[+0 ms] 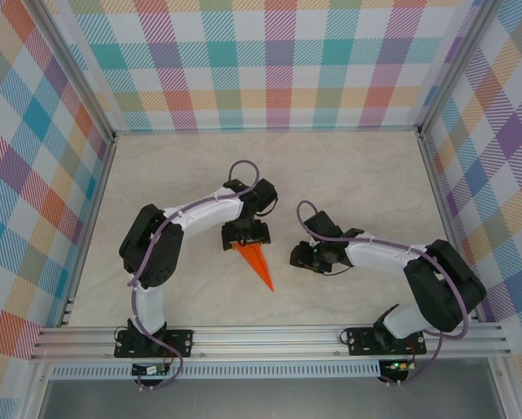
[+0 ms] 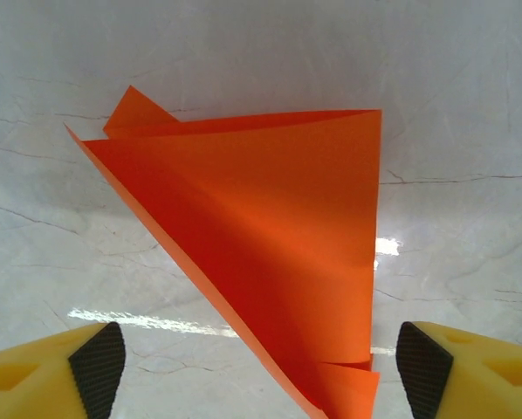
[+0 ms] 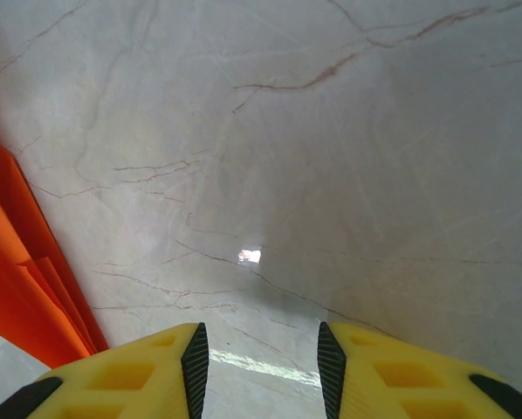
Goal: Fold a paper plane with a square sheet of paper (pick it up from the middle)
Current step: Turn over a paper plane at the center of the table.
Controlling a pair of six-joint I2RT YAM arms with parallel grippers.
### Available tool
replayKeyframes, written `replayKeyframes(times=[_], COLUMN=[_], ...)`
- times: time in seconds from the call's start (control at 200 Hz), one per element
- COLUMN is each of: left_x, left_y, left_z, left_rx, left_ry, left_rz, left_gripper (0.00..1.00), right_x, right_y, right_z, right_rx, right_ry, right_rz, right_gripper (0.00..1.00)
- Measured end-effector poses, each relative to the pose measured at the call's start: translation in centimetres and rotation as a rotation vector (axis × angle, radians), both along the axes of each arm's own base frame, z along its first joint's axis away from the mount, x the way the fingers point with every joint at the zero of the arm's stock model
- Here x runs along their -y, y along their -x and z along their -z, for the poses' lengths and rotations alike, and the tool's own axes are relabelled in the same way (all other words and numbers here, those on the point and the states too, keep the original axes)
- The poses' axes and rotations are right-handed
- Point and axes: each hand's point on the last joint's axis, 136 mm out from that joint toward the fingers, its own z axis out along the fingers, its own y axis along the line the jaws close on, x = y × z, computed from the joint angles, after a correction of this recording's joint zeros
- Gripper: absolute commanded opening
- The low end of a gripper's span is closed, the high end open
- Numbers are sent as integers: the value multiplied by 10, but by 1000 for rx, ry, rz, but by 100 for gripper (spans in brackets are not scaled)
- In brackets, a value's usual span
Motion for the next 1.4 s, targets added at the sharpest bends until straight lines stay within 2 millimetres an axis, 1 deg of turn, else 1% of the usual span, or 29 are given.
replayKeyframes(times=[0.04, 0.11, 0.155, 0.295, 0.42, 0.465, 0.52, 0.64, 0.75, 0.87, 0.935, 1.12, 1.4], left_x=[-1, -2, -5, -20, -26, -27, -26, -26, -29, -32, -34, -38, -39], left_y=[0, -1, 0, 14, 21, 21, 21, 21, 24, 27, 29, 30, 31], left_z=[0, 0, 1, 5, 3, 3, 2, 1, 2, 6, 6, 1, 5], left_rx=[3, 12, 14, 0, 0, 4, 12, 31, 34, 36, 39, 61, 60], left_ry=[-6, -14, -22, -48, -47, -44, -36, -17, -16, -16, -19, -13, -14], left_rz=[2, 2, 0, -6, -13, -17, -19, -23, -24, -25, -27, -25, -25], left_gripper=[77, 72, 70, 65, 62, 61, 58, 51, 49, 46, 40, 39, 39], right_x=[-2, -8, -13, -26, -38, -42, -46, -57, -69, -84, -90, -102, -114], right_y=[0, -2, -2, -2, -7, -9, -10, -8, -6, -7, -8, -8, -6], right_z=[-1, -5, -7, -16, -21, -22, -22, -20, -21, -20, -19, -17, -17], right_rx=[2, 8, 12, 24, 24, 21, 17, -3, -18, -37, -44, -62, -74], right_ry=[-12, -43, -68, -135, -164, -171, -181, -205, -236, -266, -274, -291, -311], right_rz=[-4, -16, -29, -74, -107, -117, -131, -172, -219, -255, -269, -306, -336], right_gripper=[41, 45, 46, 47, 47, 47, 48, 53, 55, 55, 55, 55, 53])
